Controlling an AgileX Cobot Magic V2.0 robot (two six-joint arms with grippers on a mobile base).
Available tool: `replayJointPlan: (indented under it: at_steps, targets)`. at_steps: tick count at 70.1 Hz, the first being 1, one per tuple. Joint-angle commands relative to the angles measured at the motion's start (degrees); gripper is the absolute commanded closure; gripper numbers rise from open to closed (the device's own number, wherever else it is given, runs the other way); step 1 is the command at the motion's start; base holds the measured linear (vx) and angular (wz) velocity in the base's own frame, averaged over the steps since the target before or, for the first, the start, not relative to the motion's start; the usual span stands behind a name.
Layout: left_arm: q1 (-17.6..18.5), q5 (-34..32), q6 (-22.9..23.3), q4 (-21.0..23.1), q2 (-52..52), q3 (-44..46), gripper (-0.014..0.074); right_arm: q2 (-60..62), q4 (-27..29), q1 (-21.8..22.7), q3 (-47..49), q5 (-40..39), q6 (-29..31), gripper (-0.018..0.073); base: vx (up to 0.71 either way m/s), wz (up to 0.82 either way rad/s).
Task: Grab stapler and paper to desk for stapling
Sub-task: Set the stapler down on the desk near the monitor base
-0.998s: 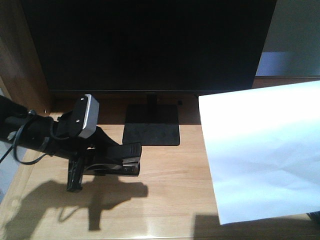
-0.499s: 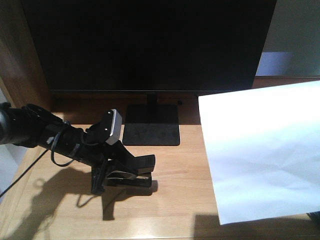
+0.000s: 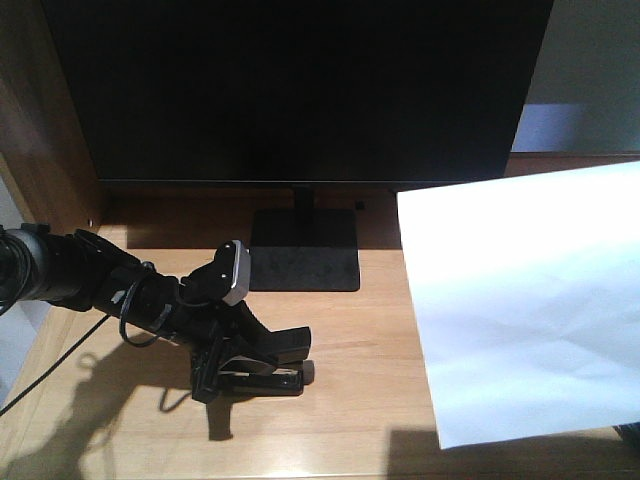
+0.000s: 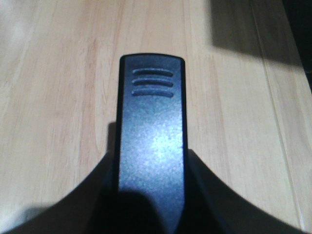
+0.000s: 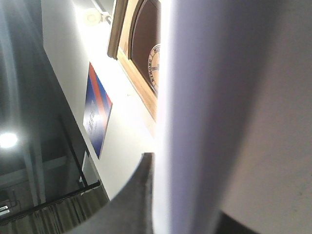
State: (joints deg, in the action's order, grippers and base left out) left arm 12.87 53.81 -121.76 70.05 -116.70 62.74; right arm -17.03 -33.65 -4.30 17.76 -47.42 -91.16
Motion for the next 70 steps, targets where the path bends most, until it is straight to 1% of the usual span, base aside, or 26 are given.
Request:
replayJointPlan:
  at_steps: [1, 12, 20, 28, 40, 51, 55, 62, 70]
  targets:
    - [0.21, 3.77, -1.11, 3.47, 2.79, 1.70, 0.0586, -0.49, 1.21, 0.29, 1.71, -1.78, 0.28, 0.0565, 0.00, 0.00]
    - [0.21, 4.29, -1.11, 2.34, 2.79, 1.70, 0.0529, -0.49, 1.21, 0.29, 1.71, -1.78, 0.28, 0.0565, 0.00, 0.00]
    - [0.16, 4.29, -1.11, 1.85, 2.79, 1.70, 0.0454, -0.49, 1.20, 0.29, 1.71, -1.78, 0.34, 0.0565, 0.00, 0.00]
    - [0.16, 4.23, -1.06, 1.47, 2.84, 1.70, 0.0351, -0.49, 1.20, 0.29, 1.71, -1.78, 0.34, 0.0565, 0.00, 0.00]
    - [0.16, 3.92, -0.38, 1.47, 2.90, 1.70, 0.0152, -0.49, 1.20, 0.29, 1.71, -1.78, 0.34, 0.0565, 0.00, 0.00]
    - [0.16, 3.79, 4.69, 1.47, 2.95, 1.70, -0.0024, -0.49, 1.20, 0.29, 1.71, -1.78, 0.34, 0.0565, 0.00, 0.00]
    - [0.16, 3.73, 6.49, 1.47, 2.95, 1.70, -0.0068, -0.49, 1.20, 0.29, 1.71, -1.78, 0.34, 0.0565, 0.00, 0.00]
    - [0.16, 3.58, 8.40, 1.33, 3.01, 1.70, -0.0113, -0.49, 1.20, 0.29, 1.71, -1.78, 0.34, 0.0565, 0.00, 0.00]
    - [0.16, 3.65, 8.40, 0.99, 3.27, 1.70, -0.0105, -0.49, 1.20, 0.29, 1.71, -1.78, 0.45, 0.0565, 0.00, 0.00]
